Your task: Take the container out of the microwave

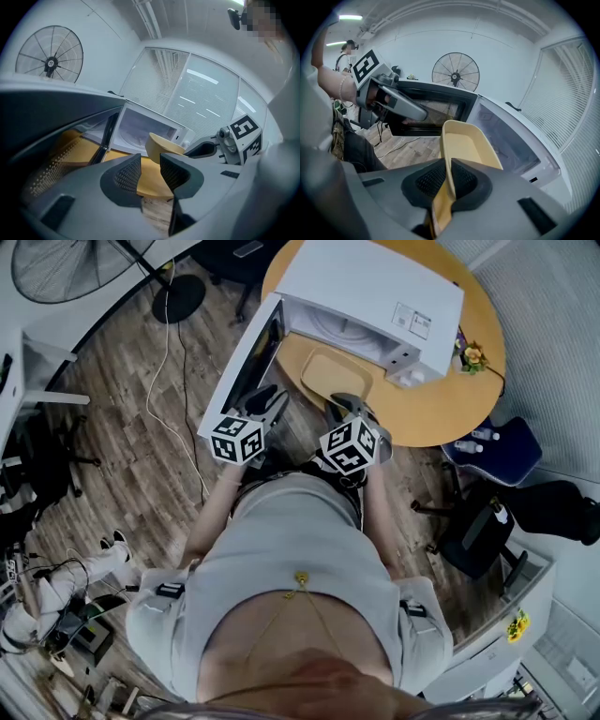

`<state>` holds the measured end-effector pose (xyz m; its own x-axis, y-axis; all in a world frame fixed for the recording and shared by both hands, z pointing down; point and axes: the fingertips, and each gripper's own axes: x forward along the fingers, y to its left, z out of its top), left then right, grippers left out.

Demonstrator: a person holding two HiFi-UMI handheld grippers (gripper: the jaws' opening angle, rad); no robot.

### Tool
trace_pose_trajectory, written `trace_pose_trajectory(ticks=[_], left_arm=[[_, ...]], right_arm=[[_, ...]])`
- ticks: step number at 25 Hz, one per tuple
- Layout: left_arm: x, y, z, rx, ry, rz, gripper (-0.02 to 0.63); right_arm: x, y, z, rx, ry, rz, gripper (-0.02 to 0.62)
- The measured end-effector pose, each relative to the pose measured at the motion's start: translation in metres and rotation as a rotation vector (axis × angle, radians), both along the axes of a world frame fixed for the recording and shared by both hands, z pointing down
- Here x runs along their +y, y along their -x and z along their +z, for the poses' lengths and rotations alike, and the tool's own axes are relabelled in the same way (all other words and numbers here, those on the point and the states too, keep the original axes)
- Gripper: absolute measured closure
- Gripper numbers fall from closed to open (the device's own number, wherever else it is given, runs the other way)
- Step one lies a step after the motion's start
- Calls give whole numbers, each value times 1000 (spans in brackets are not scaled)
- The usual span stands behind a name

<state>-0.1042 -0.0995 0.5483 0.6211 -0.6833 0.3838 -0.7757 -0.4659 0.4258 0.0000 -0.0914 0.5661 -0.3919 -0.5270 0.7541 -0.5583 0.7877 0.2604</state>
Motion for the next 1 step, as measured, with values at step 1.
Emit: trace_pose_trajectory(ticks=[1], left_arm=[[0,0,0,-1,1,-2,480]], right_arm=[[-1,0,0,0,-1,-1,552]])
